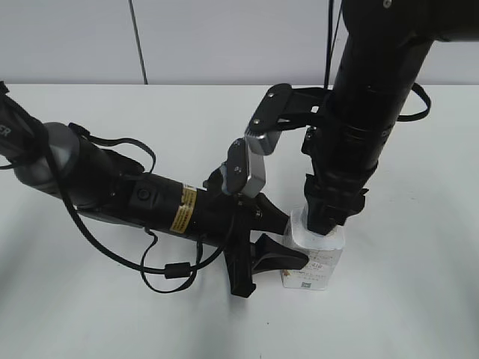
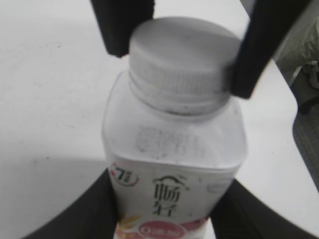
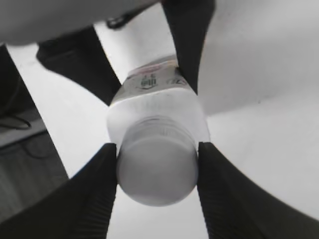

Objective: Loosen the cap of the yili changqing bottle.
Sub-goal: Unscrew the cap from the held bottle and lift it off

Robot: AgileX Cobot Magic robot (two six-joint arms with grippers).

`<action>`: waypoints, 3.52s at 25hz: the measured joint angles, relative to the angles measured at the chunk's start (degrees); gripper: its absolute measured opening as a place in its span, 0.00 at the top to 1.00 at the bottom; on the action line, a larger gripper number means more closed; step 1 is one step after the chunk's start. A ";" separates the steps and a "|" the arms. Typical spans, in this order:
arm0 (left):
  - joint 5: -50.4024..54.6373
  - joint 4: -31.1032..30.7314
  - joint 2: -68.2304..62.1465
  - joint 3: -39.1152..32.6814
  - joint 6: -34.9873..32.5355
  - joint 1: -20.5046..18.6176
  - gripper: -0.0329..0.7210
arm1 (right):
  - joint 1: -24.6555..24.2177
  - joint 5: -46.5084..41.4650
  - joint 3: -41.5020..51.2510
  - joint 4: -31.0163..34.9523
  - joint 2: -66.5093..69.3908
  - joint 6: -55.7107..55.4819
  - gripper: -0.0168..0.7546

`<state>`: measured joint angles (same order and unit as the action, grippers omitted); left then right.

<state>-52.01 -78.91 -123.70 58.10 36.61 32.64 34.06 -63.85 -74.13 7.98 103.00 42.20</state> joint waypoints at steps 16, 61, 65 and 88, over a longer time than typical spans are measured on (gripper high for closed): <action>0.02 -0.05 0.00 0.00 0.00 0.00 0.50 | 0.00 0.56 0.00 -0.12 0.00 12.93 0.36; 0.02 -0.10 0.00 0.00 0.04 0.00 0.51 | 0.00 0.57 0.05 0.59 -0.91 -64.28 0.49; 0.02 -0.10 0.00 0.00 0.04 0.00 0.51 | 0.00 0.57 0.05 0.59 -0.91 -62.46 0.49; -0.03 -0.04 0.00 0.00 -0.01 0.00 0.51 | 0.05 -0.13 0.00 -0.52 -1.41 20.75 0.48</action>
<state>-52.05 -78.95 -123.70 58.10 36.60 32.64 34.11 -63.98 -74.14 7.46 101.59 62.95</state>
